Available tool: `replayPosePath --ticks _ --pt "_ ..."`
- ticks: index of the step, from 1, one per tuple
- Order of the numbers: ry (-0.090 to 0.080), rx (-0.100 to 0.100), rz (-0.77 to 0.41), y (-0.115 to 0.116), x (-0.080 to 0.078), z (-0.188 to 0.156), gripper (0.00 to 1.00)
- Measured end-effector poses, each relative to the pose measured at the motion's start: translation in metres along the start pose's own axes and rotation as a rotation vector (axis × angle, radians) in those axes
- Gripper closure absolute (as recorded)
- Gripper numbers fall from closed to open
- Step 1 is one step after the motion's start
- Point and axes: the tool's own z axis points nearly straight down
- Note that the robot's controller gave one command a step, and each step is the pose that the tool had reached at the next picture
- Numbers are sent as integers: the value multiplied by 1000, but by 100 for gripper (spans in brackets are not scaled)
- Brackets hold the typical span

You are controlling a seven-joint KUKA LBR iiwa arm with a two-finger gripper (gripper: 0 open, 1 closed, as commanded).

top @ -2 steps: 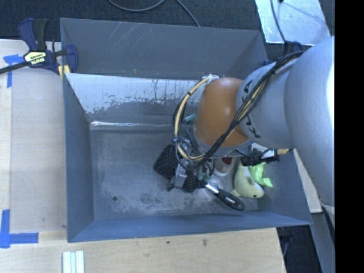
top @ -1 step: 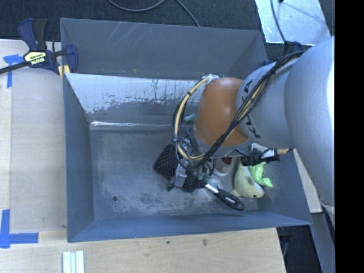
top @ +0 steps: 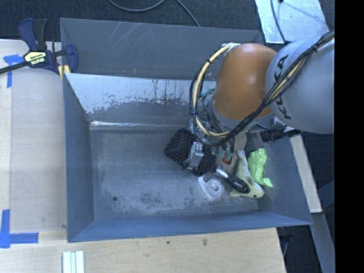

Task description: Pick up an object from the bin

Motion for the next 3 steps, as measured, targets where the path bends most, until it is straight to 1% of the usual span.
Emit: replayPosePath --ticks 1,2,3 --pt "0 0 0 0 0 0 100" --pt "0 0 -41 -2 -2 -4 100" --pt "-11 -3 -60 -7 -17 30 100"
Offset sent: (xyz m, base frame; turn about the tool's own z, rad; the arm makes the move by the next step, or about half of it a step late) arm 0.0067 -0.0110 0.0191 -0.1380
